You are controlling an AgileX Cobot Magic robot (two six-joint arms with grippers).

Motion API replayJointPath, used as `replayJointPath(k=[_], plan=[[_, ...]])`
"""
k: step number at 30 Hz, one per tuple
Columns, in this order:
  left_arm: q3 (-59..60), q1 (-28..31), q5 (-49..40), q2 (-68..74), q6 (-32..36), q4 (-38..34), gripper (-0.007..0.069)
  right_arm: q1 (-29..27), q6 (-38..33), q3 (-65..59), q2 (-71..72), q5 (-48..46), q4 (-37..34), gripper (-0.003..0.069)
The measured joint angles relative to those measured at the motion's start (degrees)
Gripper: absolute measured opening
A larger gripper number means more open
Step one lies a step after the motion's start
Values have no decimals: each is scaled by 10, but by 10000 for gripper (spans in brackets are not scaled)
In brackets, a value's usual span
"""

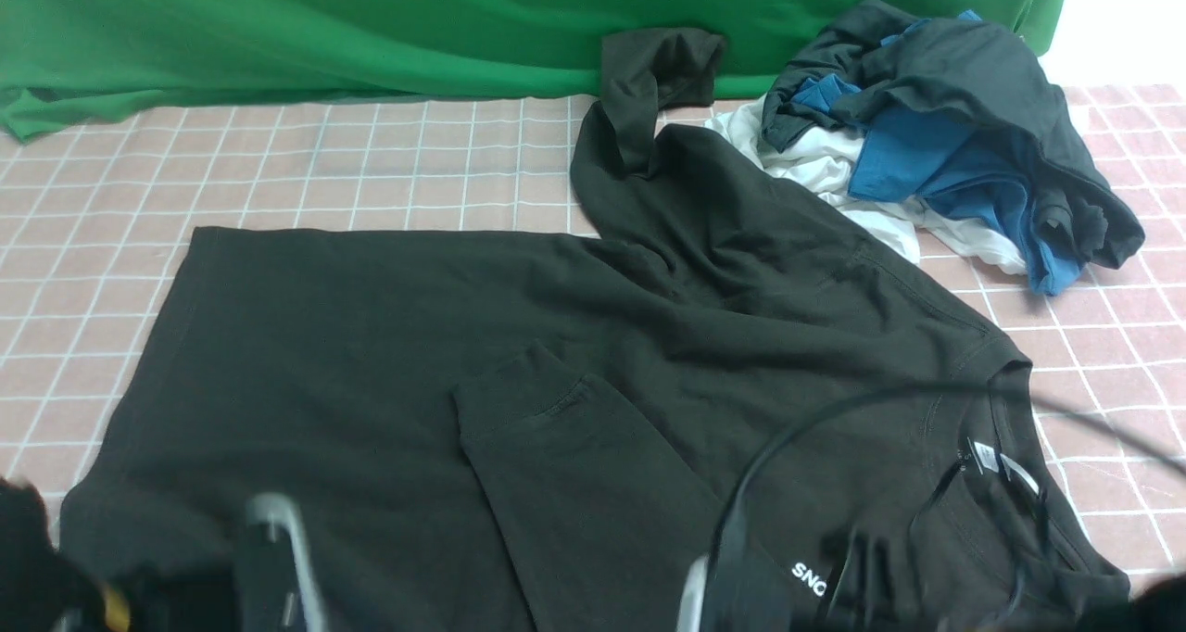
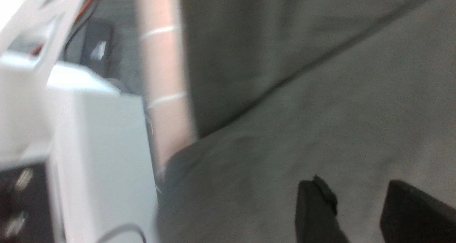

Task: Fold a long-sleeved shirt over a pink coffee tablecloth.
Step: 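Pull a dark sweatshirt from the pile and spread it flat on the table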

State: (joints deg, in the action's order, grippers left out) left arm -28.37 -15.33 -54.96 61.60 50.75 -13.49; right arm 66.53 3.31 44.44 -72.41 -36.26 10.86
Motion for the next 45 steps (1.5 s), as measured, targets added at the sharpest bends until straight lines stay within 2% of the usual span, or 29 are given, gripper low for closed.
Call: replayJointPath(k=[1, 2, 3, 4, 6, 7, 9, 12, 16, 20, 24, 26, 30, 36, 45], plan=[[-17, 0, 8, -8, -21, -38, 384, -21, 17, 4, 0, 5, 0, 293], [-21, 0, 11, -11, -28, -45, 361, -26, 17, 4, 0, 6, 0, 293], [-51, 0, 20, -21, -50, -108, 258, -66, 38, 11, 0, 14, 0, 293], [-65, 0, 26, -26, -55, -130, 216, -83, 46, 15, -1, 17, 0, 293], [-94, 0, 43, -37, -64, -188, 90, -144, 57, 34, -2, 21, -2, 293], [-109, 0, 56, -44, -69, -207, 55, -184, 60, 50, -6, 22, -4, 293], [-123, 0, 78, -55, -83, -228, 24, -244, 62, 82, -19, 23, -8, 293], [-128, 0, 112, -70, -102, -234, 18, -331, 46, 143, -55, 23, -41, 293], [-129, 0, 125, -73, -104, -213, 17, -424, -43, 241, -138, -5, -125, 293], [-129, 0, 130, -76, -97, -180, 17, -478, -114, 334, -240, -40, -177, 303], [-129, 0, 154, -76, -87, -174, 17, -495, -154, 423, -325, -52, -185, 360], [-129, 0, 177, -76, -75, -172, 17, -496, -182, 489, -378, -61, -189, 421], [-129, 0, 190, -76, -71, -167, 17, -496, -228, 583, -440, -80, -193, 476], [-129, 0, 190, -76, -70, -167, 17, -496, -287, 698, -513, -90, -196, 489], [-129, 0, 185, -76, -69, -166, 17, -496, -324, 780, -598, -67, -212, 488]])
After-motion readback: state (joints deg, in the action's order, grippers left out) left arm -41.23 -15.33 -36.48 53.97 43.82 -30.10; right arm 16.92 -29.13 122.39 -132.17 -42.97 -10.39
